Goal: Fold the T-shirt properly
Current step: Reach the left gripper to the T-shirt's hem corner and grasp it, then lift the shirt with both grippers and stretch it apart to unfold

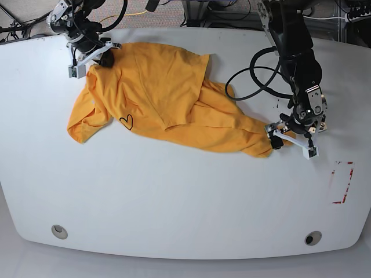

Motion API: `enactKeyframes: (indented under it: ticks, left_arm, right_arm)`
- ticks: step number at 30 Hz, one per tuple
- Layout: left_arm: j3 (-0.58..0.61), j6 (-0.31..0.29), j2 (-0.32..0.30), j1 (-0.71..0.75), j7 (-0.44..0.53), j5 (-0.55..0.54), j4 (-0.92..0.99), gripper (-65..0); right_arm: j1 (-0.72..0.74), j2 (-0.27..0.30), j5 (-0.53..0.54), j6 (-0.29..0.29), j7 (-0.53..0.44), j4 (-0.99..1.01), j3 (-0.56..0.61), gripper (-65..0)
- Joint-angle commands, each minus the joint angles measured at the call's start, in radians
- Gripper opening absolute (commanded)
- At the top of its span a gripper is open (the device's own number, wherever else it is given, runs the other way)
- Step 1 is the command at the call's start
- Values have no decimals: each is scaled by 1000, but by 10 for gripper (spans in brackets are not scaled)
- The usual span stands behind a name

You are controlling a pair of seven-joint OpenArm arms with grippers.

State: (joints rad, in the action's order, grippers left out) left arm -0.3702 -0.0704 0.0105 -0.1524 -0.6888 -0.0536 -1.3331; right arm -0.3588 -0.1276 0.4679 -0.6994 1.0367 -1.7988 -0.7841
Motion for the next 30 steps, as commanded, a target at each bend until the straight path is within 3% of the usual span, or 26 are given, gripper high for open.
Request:
enactKeyframes:
  ticks: [1,5,7,14,18,21,30]
  left_arm:
    - [10,-2,-5,-17,-6,-10,14,-217]
    - [17,-2,-5,-17,-4,-9,16,-556]
    - [17,-4,-7,-19,-9,-9,14,-617]
    - [15,-96,-24,-8,-13,-7,-158,-625]
    - [17,-130,-27,15,-15,-5,-274,-625]
    - [17,-130,-57,12,-58,-7,-357,-626]
    - [10,-131,-99,-32,-96,-5,-510,-626]
  right_arm:
    - [-3,6,-2,1,4,-17,-2,-650]
    - [-3,6,-1,1,4,-22,-2,-650]
    - [-6,6,-1,1,4,-45,-2,-650]
    - [-4,1,1,1,17,-183,-2,-650]
    - [42,24,71,1,70,-207,-2,-650]
    - [79,81,144,1,113,-207,-2,-650]
    - [218,144,199,1,138,-207,-1,-650]
